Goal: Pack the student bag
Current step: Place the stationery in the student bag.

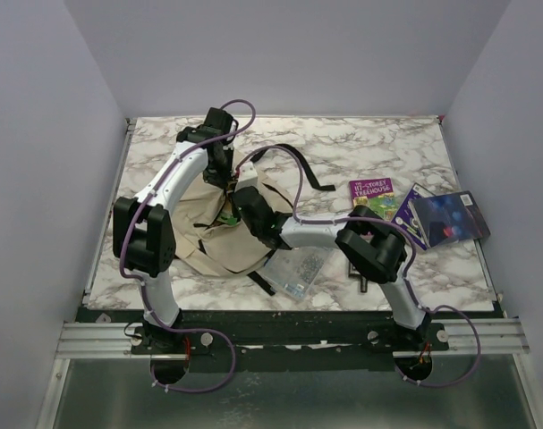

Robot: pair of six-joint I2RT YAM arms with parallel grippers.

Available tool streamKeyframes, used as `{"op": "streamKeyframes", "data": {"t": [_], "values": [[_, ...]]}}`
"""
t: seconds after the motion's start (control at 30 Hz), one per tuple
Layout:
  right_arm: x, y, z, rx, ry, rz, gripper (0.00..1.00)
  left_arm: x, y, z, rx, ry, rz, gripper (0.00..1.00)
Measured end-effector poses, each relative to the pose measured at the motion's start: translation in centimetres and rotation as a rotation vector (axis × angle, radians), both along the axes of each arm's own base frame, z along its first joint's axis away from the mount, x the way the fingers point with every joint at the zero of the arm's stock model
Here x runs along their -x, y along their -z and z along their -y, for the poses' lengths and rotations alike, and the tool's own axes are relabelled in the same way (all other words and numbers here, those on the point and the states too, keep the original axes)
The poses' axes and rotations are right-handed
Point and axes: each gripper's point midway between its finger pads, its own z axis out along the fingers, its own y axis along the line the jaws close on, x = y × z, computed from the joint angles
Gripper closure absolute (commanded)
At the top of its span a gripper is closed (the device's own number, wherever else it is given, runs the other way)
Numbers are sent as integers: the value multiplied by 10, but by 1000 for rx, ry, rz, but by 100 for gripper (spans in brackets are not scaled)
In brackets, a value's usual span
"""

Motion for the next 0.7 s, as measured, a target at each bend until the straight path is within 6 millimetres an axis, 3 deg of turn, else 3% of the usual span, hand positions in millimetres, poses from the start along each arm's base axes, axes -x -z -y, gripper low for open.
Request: {"op": "streamKeyframes", "data": {"t": [0.1,0.27,0.37,0.53,0.7], "values": [[-11,-3,8,-6,82,75,100,-6,-2,4,40,-1,28,100],[-21,0,1,-26,168,123,98,-10,-1,3,89,-10,34,100],[-20,-2,-4,-61,151,108,82,-14,-2,-1,113,-27,36,100],[-7,1,-10,-148,66,12,46,-13,3,-3,144,-46,5,100],[5,-3,-14,-170,8,-66,37,-14,13,-6,160,-65,-27,100]]}}
